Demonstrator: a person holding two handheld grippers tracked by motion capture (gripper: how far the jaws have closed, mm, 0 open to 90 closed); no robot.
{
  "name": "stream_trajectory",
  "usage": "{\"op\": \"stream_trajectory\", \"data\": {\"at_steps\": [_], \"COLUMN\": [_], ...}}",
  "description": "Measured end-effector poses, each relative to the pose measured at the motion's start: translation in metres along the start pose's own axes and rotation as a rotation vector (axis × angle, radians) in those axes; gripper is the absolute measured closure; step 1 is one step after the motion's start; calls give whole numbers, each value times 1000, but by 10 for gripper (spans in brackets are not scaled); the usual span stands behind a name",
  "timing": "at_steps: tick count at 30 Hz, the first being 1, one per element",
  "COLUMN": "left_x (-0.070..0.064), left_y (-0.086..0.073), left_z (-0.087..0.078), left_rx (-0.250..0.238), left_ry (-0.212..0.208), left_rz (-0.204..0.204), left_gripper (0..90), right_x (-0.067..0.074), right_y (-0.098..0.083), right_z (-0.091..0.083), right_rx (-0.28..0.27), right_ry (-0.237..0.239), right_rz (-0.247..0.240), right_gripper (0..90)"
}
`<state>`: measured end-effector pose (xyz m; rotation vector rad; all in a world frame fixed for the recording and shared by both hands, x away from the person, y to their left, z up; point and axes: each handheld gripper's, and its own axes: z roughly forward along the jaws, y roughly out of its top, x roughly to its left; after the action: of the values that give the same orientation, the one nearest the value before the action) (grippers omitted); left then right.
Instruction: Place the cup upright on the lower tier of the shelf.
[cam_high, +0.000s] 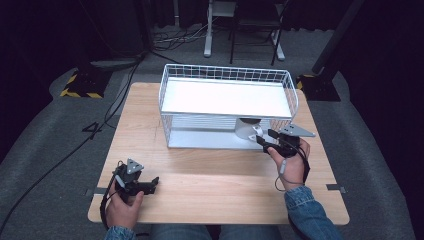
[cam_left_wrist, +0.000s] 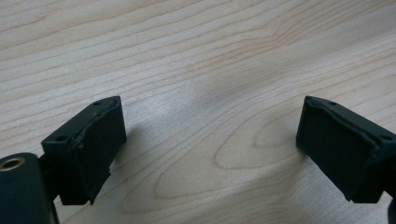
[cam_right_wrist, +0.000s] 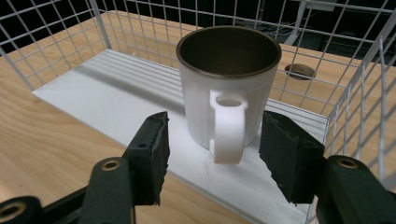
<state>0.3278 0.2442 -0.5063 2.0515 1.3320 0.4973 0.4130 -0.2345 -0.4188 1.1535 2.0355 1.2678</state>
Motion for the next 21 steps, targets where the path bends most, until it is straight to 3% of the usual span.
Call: {"op": "stream_trajectory", "data": {"at_steps": [10, 21], "left_x": [0, 0], "left_y": [0, 1], "left_z": [0, 1], "left_rx": [0, 0], "left_ry": [0, 1], "left_rz": [0, -5], "left_gripper": [87, 85], "right_x": [-4, -17], "right_y": [-9, -29], "right_z": [-30, -61], "right_rx": [27, 61], "right_ry": [43, 44], "right_rz": [2, 17], "right_gripper": [374, 294]}}
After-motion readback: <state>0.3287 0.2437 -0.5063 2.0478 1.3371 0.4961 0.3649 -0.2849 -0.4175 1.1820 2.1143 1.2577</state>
